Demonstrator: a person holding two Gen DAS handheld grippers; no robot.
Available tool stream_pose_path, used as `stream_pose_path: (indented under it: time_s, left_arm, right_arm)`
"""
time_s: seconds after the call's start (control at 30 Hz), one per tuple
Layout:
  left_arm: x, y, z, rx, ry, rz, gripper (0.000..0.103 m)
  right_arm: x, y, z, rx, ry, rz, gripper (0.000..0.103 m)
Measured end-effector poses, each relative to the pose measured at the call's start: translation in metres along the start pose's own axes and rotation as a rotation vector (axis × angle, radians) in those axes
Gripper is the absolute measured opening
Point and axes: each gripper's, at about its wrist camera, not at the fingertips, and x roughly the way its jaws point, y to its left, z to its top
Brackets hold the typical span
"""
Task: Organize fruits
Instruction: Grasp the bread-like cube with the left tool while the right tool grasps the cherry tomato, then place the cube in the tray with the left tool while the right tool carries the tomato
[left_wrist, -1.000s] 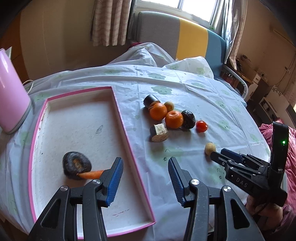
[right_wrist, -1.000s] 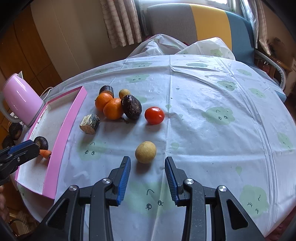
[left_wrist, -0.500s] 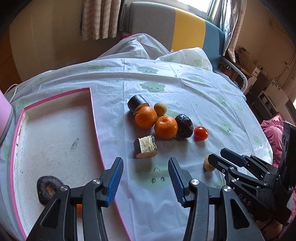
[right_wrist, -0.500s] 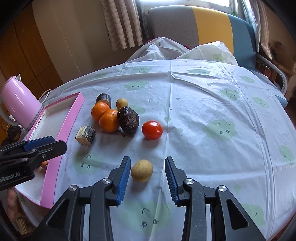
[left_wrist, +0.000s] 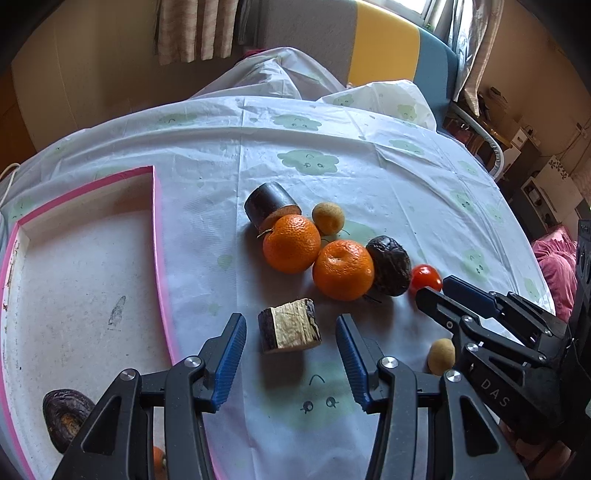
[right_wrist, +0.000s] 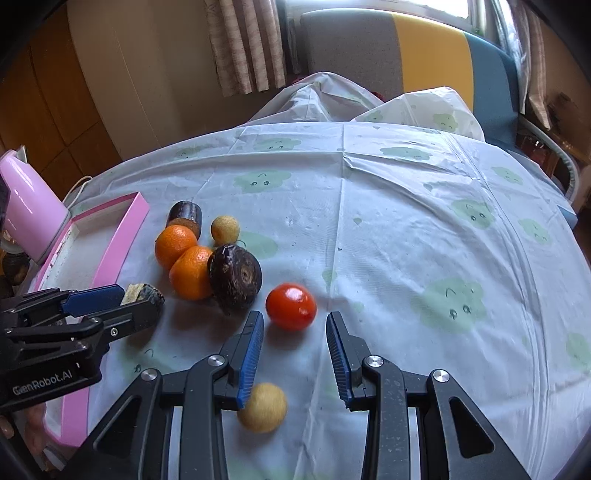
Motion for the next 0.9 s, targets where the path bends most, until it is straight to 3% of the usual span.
stream_pose_path:
  time_s: [0.07, 0.1, 0.47, 0.63, 0.9]
  left_arm:
    - [0.005, 0.002, 0.001, -0.007, 0.012, -0.009, 0.035]
    - [0.008, 0.002, 0.001, -0.007, 0.018, -0.012, 0.034]
    - [-0.022, 0.012, -0.003, -0.041, -0.065, -0.073, 0.033]
    - [-0.044, 0.036, -0.001, -0.094, -0.122, -0.032, 0.033]
    - [-0.055, 0.089, -0.003, -0.198, -0.154, 0.122, 0.034]
  right_arm:
    - [0.007, 0.001, 0.003, -0.012, 0.012, 0.003, 0.035]
    - [0.009, 0.002, 0.003, -0.017, 0.017, 0.008, 0.030]
    - [0.011, -0.001, 0.002, -0.002, 0.011, 0.016, 0.028]
    - [0.009, -0.001, 0.001, 0.006, 0.015, 0.004, 0.028]
    - [-0.003, -0.003, -0.001, 0.004, -0.005, -0.024, 0.028]
